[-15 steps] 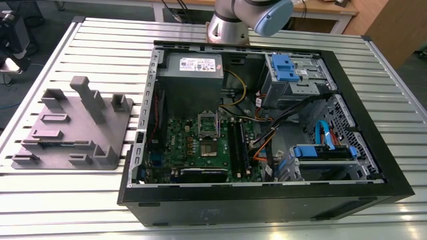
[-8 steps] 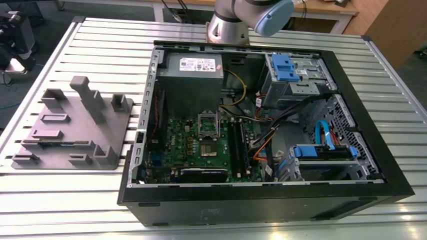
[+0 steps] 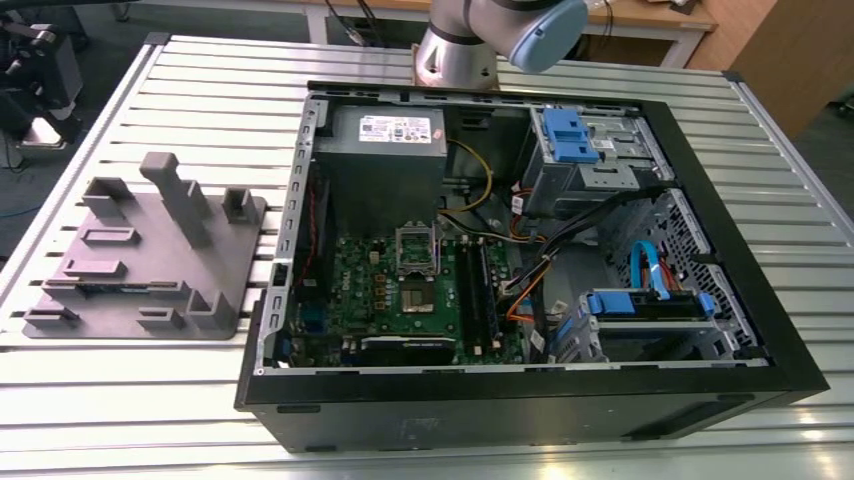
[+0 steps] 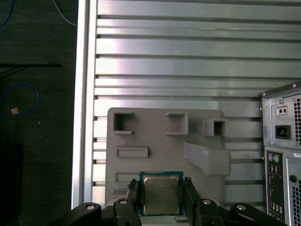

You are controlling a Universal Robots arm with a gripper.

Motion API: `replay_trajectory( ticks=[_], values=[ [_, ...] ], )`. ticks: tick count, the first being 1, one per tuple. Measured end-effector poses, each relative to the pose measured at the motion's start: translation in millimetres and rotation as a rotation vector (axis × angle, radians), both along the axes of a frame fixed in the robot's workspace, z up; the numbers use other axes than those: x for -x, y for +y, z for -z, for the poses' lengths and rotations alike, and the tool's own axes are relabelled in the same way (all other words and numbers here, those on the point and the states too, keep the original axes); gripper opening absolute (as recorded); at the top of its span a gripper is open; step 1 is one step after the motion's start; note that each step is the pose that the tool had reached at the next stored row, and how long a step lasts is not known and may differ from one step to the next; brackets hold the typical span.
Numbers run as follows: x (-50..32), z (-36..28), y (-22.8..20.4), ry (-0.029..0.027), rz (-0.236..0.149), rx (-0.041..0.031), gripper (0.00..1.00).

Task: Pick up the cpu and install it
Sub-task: 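Pick up the cpu and move it towards the insertion slot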

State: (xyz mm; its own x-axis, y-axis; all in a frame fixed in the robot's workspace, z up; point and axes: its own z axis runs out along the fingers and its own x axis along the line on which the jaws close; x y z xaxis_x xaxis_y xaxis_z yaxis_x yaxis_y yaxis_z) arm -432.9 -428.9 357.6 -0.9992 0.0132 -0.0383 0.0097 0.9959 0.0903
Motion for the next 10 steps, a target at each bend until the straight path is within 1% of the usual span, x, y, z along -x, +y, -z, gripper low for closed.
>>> replay_trajectory(
  ticks=[10],
  values=[
    [-0.7,0.0,0.0,0.0001,0.000,0.0001,0.47]
  ],
)
